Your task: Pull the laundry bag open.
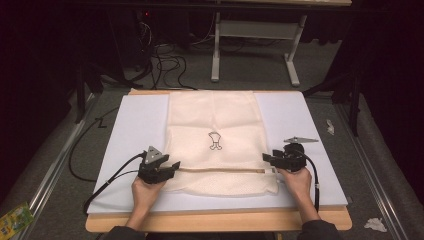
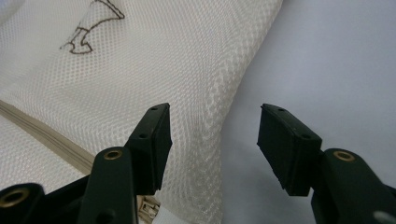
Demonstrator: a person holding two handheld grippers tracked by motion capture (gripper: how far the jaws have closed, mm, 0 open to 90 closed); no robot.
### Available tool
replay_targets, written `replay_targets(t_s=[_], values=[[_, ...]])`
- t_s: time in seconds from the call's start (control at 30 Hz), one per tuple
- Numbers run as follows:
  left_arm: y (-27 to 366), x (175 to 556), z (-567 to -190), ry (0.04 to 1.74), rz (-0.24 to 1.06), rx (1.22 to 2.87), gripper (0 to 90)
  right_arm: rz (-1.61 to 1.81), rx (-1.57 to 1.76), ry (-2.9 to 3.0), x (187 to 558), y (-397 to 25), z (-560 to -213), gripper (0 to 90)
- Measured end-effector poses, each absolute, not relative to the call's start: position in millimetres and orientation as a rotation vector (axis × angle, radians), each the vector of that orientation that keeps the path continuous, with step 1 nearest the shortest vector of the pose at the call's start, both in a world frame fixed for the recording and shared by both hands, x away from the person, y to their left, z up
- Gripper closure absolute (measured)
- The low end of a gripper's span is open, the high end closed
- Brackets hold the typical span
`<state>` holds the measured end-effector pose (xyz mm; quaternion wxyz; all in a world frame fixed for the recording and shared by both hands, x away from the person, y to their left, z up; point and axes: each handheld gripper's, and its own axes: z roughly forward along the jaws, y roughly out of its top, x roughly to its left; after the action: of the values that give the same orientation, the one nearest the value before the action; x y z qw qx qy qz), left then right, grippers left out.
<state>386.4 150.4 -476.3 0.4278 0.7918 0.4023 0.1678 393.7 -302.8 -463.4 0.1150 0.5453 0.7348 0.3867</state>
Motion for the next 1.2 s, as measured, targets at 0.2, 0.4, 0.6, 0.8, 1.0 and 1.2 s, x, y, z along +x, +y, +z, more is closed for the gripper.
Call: replay_targets(t_s=[0.2, 0.4, 0.6, 0.8, 1.0, 1.2], values=[[145, 387, -483, 0.999, 0.409, 1.998, 45.5, 1.103, 1.612, 2.191, 395, -299, -466, 44.3], [145, 388, -484, 1.009, 0.407, 2.005, 45.3, 1.054, 1.613, 2.240, 394, -293, -469, 43.3], [143, 390, -485, 1.025, 0.402, 2.022, 45.0, 1.056, 1.611, 2.266, 391, -290, -468, 43.6], [138, 389, -485, 1.007, 0.446, 2.068, 44.9, 1.025, 1.593, 2.310, 395, -276, -466, 47.8], [138, 389, -486, 1.010, 0.443, 2.067, 44.8, 0.909, 1.491, 2.319, 391, -268, -465, 64.9], [138, 390, -485, 1.016, 0.430, 2.068, 44.7, 0.935, 1.415, 2.349, 392, -267, -464, 87.1]])
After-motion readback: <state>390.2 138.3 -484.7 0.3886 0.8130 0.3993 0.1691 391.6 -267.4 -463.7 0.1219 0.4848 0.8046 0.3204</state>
